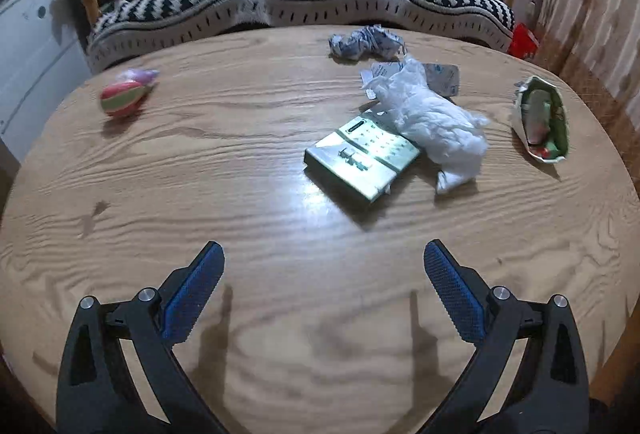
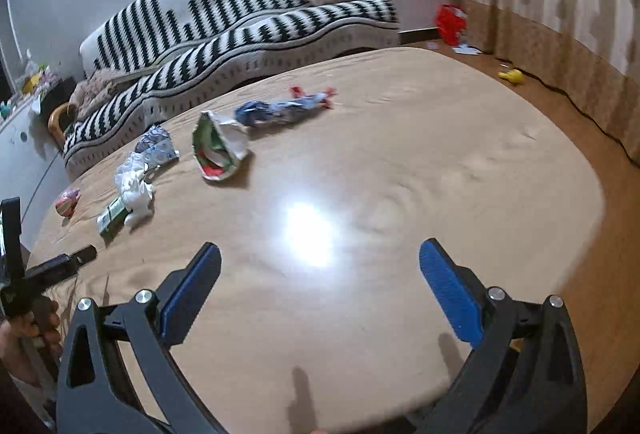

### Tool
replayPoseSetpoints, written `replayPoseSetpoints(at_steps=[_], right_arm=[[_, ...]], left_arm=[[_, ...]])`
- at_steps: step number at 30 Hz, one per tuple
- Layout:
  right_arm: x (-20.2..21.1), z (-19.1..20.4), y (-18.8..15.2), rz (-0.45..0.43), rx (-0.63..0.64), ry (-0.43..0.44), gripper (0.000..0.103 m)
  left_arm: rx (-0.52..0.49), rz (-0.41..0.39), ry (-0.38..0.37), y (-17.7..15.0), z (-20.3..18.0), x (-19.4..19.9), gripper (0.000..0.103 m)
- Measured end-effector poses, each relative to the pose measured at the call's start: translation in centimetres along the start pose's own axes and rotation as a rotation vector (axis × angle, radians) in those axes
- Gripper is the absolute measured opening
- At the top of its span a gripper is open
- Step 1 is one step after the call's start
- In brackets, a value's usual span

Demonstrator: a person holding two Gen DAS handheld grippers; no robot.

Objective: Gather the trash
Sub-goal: 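Grasp the white card box with the left tool while the right tool grasps the green-white snack bag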

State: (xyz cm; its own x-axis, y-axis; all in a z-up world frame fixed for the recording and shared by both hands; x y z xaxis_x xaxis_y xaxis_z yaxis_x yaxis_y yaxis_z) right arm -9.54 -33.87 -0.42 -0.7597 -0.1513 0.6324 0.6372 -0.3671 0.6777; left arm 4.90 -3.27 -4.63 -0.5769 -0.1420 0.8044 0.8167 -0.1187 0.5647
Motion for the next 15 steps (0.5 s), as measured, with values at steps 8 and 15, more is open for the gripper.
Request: replayPoseSetpoints(at_steps=[8,15], right_arm=[[-11.6,4.0,5.4,0.095,0.031,0.042,0.096],[-17.5,5.4,7.8,0.142,0.049,0.074,0.096]], left_arm=[[-0.061,0.016,-0.031,3.2,-2.3,-3.7,0.097],[-0.157,-0.032,-0.035,5.3,-4.4,-5.3,0.097]])
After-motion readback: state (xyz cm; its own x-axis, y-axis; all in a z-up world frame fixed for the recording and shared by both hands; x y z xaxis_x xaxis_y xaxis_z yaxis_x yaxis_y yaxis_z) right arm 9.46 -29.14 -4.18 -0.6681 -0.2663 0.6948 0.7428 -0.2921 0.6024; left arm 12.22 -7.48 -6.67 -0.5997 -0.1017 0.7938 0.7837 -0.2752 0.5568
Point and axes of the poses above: each gripper's, at about its wrist camera, not at the fingertips, and x roughly against the way its jaws point, z to its left, y to its top, the point moved 7 cm from there along -x, roughly the way its jaws point, and after that the axes turned 15 degrees about y, right-handed, at the moved point
